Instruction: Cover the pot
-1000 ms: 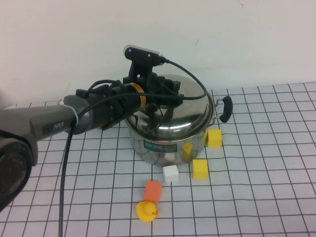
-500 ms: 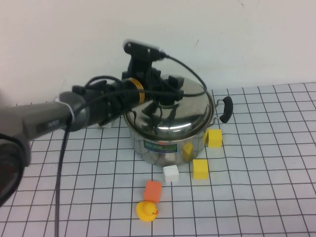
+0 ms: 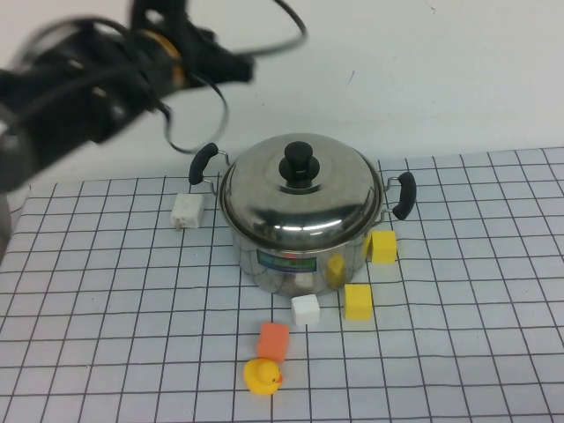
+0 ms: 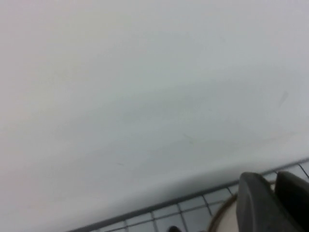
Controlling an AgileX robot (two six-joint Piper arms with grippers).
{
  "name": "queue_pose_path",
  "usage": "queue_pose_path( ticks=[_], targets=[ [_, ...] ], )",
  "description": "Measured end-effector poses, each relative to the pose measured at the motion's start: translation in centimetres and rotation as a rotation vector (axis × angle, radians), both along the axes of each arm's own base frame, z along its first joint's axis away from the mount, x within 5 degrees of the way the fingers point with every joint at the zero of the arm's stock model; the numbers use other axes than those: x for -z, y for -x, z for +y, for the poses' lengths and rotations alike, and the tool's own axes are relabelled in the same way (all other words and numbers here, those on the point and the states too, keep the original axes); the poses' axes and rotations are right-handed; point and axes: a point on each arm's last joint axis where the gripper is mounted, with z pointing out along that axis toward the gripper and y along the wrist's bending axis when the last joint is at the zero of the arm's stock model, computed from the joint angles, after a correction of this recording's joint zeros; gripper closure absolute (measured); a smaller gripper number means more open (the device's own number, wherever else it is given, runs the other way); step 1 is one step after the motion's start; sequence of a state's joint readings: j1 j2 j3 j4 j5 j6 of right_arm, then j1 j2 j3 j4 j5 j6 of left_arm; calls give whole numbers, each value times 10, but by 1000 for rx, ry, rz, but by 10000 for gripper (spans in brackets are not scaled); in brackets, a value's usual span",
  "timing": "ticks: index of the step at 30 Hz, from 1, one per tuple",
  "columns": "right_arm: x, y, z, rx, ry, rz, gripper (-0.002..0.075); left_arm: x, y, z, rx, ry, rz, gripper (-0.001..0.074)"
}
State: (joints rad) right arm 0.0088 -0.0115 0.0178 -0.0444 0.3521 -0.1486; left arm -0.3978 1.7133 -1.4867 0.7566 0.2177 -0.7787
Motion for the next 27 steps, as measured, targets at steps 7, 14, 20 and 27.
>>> queue_pose_path(
  ticks=[7, 14, 20, 27],
  targets=[
    [0, 0, 0, 0, 0, 0, 717, -56, 57, 30, -72, 86, -72, 731],
    [0, 0, 0, 0, 0, 0, 717, -51, 123, 56, -87, 194, -55, 735],
    [0, 0, 0, 0, 0, 0, 717, -22, 184, 78, -57, 232, -55, 735],
    [0, 0, 0, 0, 0, 0, 717, 6, 249, 104, -46, 294, -105, 735]
  ],
)
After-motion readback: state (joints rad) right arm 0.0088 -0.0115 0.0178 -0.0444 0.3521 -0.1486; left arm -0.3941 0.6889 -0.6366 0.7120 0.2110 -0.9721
